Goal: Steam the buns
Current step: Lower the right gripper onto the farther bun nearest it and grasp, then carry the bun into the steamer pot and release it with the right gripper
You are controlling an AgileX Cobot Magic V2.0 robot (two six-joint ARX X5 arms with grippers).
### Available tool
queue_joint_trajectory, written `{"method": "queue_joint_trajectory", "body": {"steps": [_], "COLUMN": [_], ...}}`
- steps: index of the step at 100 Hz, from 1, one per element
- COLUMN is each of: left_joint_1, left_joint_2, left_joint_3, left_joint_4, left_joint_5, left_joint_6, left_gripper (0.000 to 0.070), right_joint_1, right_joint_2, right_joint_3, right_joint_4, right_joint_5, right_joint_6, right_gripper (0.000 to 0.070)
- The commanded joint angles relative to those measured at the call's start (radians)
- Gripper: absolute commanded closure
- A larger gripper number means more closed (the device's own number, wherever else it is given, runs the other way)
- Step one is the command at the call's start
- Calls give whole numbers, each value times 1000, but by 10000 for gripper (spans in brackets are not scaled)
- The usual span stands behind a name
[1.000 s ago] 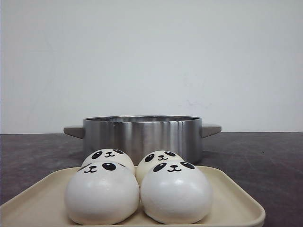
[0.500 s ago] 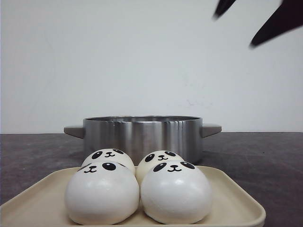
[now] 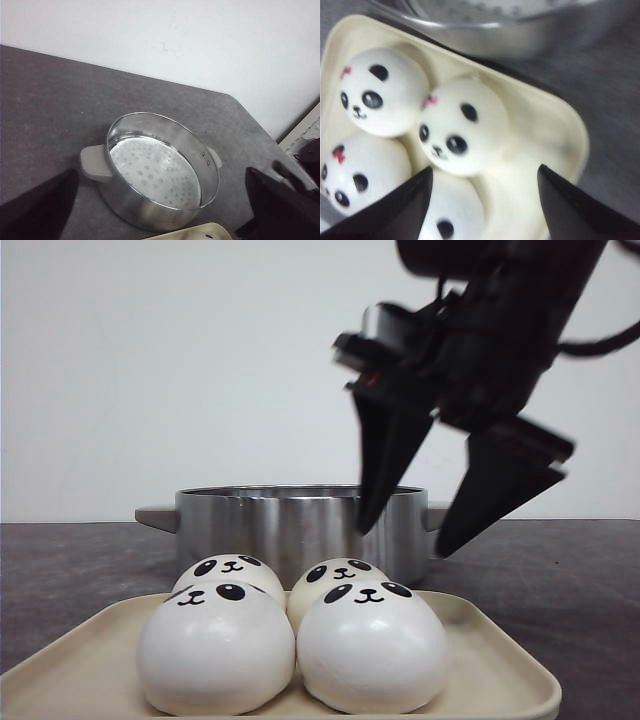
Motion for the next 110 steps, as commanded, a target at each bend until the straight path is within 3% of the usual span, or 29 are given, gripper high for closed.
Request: {"method": "queue_joint_trajectory", "body": {"steps": [1,35,52,55,59,66,83,100,110], "left_joint_1": [-4,-24,-30,-32,-35,-35,-35,-35,-35], "left_joint_2": [0,0,0,0,0,0,0,0,0], "left_joint_3": [8,8,8,8,8,8,8,8,8], "left_joint_4": [12,13,13,13,13,13,13,13,13], "left_joint_5": [1,-8,-32,-32,-32,-32,-32,-33,-32], "left_joint_6": [0,1,1,1,2,2,2,1,1], "left_gripper": [28,28,28,28,28,28,28,28,28], "right_joint_1": [10,15,14,14,14,14,23,55,79], "right_joint_2": [29,129,206,219,233,242,195,50,-35], "right_joint_3": [14,14,14,14,14,14,29,103,176], "right_joint_4": [33,162,166,162,155,147,156,101,65], "right_joint_5": [-8,-8,-8,-9,-9,-6,3,-105,-116], "right_joint_6": [13,26,55,62,68,69,86,84,52], "right_gripper": [298,298,301,330,422,700,691,691,691]}}
